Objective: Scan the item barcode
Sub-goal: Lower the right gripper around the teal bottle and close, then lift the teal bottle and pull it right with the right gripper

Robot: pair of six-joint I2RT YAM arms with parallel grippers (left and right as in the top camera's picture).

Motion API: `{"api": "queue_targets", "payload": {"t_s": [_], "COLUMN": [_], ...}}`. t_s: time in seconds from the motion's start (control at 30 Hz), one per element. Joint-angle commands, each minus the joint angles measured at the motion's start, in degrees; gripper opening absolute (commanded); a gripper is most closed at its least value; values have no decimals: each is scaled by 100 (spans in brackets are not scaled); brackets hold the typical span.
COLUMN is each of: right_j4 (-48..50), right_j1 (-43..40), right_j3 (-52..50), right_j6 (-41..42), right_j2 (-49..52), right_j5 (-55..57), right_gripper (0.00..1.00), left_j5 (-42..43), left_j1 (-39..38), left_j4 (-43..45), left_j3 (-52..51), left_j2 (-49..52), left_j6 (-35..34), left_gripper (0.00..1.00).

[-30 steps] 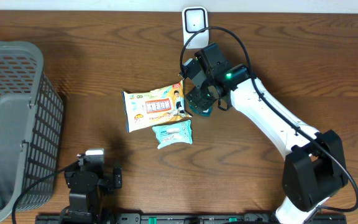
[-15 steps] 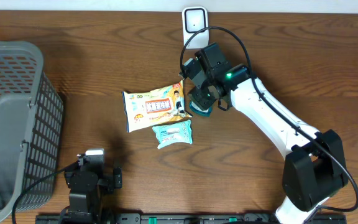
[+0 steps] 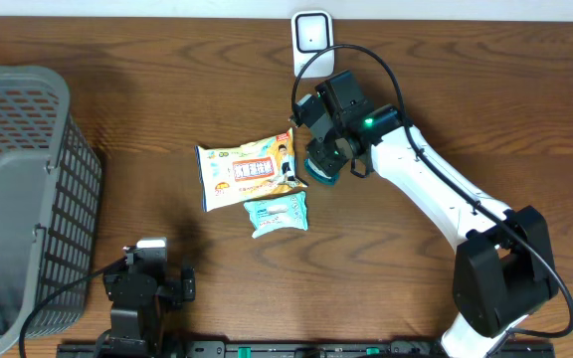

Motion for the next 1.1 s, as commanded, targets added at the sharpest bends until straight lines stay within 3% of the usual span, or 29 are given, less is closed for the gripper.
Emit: {"api": "queue_targets", "payload": {"t_s": [0.0,0.6,0.8,0.9,1.07], "right_j4": [-17,-511,-955,-1185,-1628], "right_j1": [-17,-417,-957,-1300,-1941], "right_j3": [-98,175,249,249,249], "right_j6": [90,656,658,658,658], "right_j2": [103,-103,-533,-789,-1145], "right_j5": [66,-1840,-2852,-3674,-5307], "right_gripper": [31,9,8,13,12], "left_j5": [-33,-33,-33,-33,-35], "left_j1": [20,20,20,20,20], "left_j4": [-66,-68,-68,-68,-68], "left_j3": [-22,-22,-22,-22,-22], "left_j2": [-26,-26,-26,-26,-26], "left_j6": [35,35,35,35,35], "left_gripper": [98,98,98,98,98]}}
